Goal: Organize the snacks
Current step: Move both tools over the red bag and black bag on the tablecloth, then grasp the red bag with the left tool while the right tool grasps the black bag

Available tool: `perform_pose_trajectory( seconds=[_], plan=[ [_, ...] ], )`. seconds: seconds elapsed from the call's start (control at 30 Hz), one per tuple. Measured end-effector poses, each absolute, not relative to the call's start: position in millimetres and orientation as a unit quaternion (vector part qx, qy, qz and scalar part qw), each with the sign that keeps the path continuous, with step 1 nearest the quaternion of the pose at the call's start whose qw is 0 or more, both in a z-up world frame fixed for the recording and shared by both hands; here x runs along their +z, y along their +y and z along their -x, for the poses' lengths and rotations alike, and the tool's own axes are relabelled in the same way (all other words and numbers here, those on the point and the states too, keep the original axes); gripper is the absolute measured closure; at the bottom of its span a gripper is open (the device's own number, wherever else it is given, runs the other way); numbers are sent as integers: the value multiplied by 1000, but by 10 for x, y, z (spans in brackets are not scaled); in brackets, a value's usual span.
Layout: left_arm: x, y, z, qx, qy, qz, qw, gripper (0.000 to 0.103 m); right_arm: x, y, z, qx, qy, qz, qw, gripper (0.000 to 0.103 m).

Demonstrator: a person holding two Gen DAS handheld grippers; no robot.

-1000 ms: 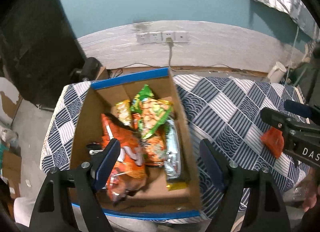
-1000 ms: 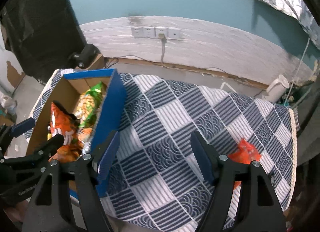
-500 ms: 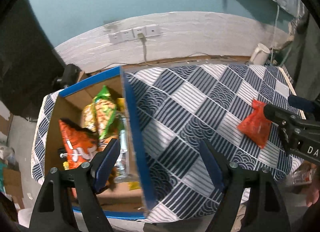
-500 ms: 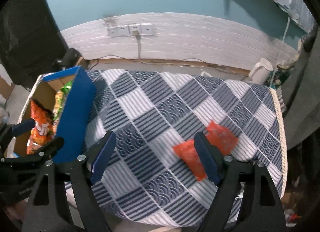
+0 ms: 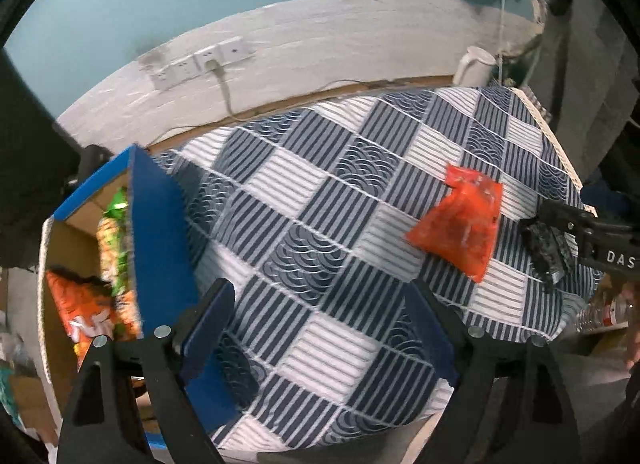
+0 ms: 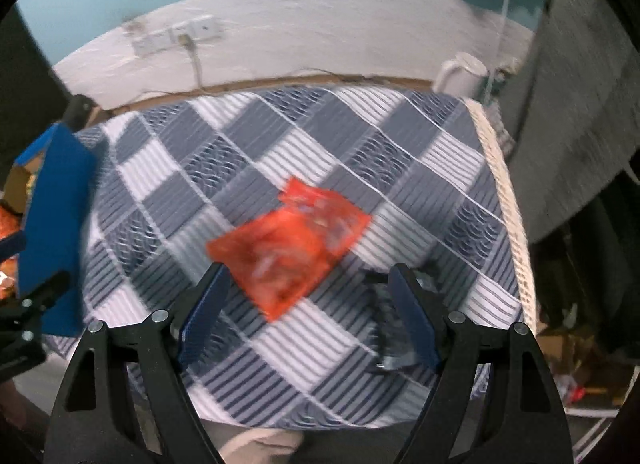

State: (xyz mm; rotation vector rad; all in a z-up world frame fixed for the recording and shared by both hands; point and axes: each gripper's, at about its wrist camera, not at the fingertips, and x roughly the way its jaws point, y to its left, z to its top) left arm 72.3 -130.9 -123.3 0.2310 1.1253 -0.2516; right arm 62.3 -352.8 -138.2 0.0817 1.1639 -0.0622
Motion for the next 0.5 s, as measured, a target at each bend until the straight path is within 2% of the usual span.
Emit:
perform_pose_trajectory(
  seconds=[0.5],
  plan=[
    [-1633,-2003,-922,-171,553,-120,806,15,-2050,-4242,-547,-54,610,-73,787,22]
  ],
)
